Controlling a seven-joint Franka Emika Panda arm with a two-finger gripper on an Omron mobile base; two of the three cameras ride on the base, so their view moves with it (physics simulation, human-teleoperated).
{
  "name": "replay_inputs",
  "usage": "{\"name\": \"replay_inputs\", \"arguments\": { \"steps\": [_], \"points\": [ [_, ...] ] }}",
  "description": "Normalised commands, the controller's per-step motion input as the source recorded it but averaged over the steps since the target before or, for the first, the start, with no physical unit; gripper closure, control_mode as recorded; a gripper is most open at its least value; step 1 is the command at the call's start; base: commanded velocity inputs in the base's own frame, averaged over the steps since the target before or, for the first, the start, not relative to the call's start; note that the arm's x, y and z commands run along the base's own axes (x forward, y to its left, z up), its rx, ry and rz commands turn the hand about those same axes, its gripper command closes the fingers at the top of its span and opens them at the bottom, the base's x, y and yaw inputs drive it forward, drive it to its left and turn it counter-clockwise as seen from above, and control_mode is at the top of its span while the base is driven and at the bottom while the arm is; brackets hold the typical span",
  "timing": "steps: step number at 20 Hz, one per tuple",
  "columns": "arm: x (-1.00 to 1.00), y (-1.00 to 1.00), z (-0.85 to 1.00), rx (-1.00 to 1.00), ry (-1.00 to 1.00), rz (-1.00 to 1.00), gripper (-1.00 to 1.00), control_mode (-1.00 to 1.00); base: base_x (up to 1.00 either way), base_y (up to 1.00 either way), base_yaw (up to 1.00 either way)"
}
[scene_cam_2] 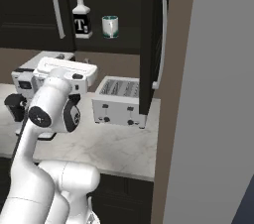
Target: Open the cabinet directly in front. Then move the liquor and the mug to the dining counter with the jar on it.
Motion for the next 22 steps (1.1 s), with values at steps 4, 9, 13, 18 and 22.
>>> {"name": "replay_inputs", "arguments": {
  "steps": [4, 9, 13, 18, 22],
  "points": [
    [-0.01, 0.82, 0.56, -0.14, -0.13, 0.21, -1.0, -1.0, 0.0, 0.0, 0.0],
    [0.01, 0.57, 0.66, -0.12, -0.02, 0.07, -1.0, -1.0, 0.0, 0.0, 0.0],
    [0.32, 0.28, 0.13, -0.05, 0.19, -0.03, -1.0, -1.0, 0.0, 0.0, 0.0],
    [0.39, 0.05, 0.17, 0.0, 0.19, -0.19, -1.0, -1.0, 0.0, 0.0, 0.0],
    [0.52, 0.21, 0.11, -0.02, 0.18, -0.15, -1.0, -1.0, 0.0, 0.0, 0.0]
  ]
}}
